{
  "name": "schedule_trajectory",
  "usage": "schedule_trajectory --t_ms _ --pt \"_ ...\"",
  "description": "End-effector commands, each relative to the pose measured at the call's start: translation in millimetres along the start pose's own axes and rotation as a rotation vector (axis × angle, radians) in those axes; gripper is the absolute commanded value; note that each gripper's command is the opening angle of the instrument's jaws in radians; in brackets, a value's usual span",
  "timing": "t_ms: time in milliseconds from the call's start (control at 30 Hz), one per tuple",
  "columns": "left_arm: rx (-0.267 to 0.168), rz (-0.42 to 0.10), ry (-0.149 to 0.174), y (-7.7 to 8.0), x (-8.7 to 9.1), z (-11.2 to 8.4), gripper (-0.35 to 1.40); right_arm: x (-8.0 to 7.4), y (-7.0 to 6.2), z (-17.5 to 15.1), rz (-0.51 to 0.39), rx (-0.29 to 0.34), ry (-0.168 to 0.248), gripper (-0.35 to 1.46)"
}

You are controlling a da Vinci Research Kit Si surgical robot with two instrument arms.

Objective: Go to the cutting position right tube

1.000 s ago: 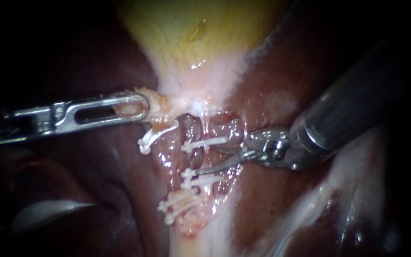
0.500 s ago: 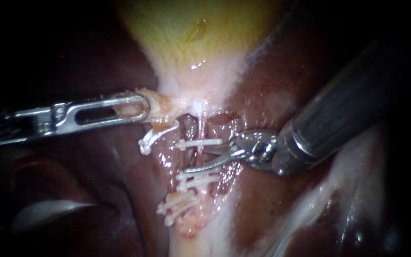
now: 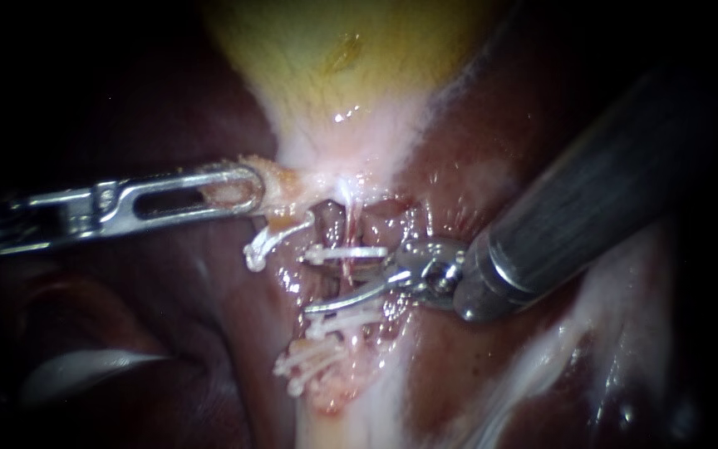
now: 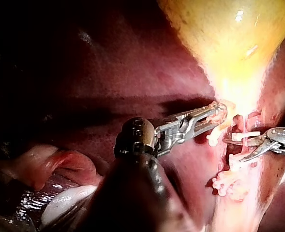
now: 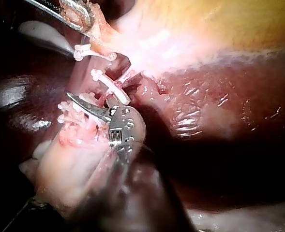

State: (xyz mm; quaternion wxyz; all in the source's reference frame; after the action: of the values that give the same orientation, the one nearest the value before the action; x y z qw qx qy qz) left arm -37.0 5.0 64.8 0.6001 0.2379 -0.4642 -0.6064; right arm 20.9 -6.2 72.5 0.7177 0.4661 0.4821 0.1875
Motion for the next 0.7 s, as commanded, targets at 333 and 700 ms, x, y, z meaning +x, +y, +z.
schedule_trajectory --t_ms 333,700 --pt "0.0 0.0 0.0 0.1 0.0 0.0 -0.35 0.1 -0.6 0.3 -0.006 0.07 0.036 1.43" --pt "0.0 0.0 0.0 0.1 0.0 0.0 -0.35 1.1 -1.8 0.1 -0.01 0.113 0.077 1.43"
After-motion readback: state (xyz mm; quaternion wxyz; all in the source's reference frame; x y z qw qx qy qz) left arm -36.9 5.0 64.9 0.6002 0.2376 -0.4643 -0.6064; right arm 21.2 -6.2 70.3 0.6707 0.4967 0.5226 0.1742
